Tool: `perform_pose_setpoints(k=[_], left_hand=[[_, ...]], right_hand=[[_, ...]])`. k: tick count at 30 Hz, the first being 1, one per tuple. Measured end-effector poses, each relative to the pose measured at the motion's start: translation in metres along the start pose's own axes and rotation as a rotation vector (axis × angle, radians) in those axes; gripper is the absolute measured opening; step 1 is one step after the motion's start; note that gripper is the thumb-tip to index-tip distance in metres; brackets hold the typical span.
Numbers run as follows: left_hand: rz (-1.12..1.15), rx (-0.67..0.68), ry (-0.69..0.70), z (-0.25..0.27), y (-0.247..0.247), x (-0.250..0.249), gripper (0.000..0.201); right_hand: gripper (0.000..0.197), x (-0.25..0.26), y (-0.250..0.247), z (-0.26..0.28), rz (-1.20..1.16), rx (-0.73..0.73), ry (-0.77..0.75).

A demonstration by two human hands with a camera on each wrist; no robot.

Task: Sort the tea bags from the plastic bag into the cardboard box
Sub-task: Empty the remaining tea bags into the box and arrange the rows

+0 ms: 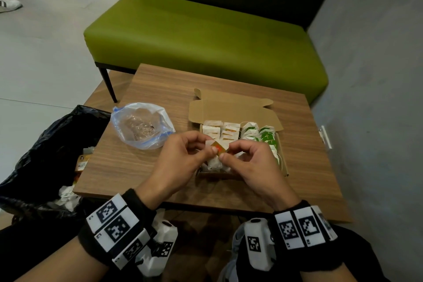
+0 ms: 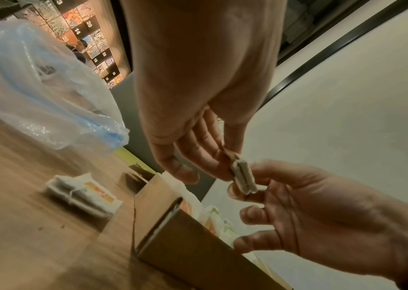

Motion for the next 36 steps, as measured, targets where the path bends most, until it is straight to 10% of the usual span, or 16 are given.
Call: perform_pose_setpoints(k=[18, 36], left_hand=[[-0.128, 0.124, 0.052, -0.004, 0.016, -0.009, 0.010], [-0.542, -0.016, 0.036, -0.008, -0.003, -0.010, 0.025]], right_hand=[[0.007, 0.019, -0.021, 0.005, -0.042, -0.150, -0.146], [0.013, -0.013, -0.059, -0.002, 0.384, -0.164, 0.114]])
Point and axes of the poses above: each hand's wrist, its own z-axis away from the middle knuckle, its own y-axis out of the palm, x = y × z, the point moved 9 cm from there along -z, towards the middle knuckle, and after that the axes turned 9 degrees about x, right-handed, at the moved point
